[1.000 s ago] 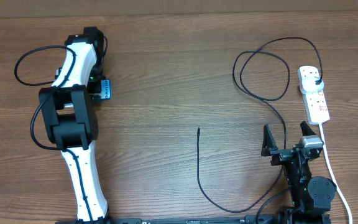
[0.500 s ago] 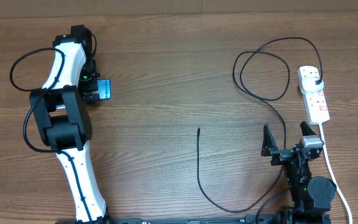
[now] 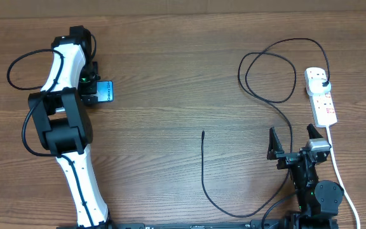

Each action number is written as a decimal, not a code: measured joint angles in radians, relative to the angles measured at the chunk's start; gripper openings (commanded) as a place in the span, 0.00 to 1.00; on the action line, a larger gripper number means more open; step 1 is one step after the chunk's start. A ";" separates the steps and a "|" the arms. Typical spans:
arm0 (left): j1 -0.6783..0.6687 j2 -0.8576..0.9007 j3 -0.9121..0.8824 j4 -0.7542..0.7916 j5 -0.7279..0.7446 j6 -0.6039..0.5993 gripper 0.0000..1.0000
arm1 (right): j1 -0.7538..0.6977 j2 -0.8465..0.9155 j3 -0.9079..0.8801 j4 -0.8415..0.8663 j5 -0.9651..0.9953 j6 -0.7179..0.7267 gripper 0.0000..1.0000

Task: Plug charger to phone and switch on socket
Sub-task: 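Close the left gripper on the phone's long edges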

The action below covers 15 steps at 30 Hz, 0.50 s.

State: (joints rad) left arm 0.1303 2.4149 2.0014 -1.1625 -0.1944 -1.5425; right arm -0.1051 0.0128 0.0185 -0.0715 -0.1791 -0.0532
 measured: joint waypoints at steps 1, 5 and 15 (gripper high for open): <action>0.003 0.000 0.000 0.000 0.002 0.006 1.00 | 0.000 0.000 0.000 0.001 0.000 0.000 1.00; 0.005 0.000 0.000 0.001 0.011 0.017 1.00 | 0.000 0.000 0.000 0.001 0.000 0.000 1.00; 0.008 -0.007 -0.014 0.010 0.024 0.004 1.00 | 0.000 0.000 0.000 0.001 0.000 0.000 1.00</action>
State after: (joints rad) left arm 0.1383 2.4081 1.9877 -1.1530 -0.1699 -1.5387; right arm -0.1051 0.0128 0.0185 -0.0708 -0.1795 -0.0532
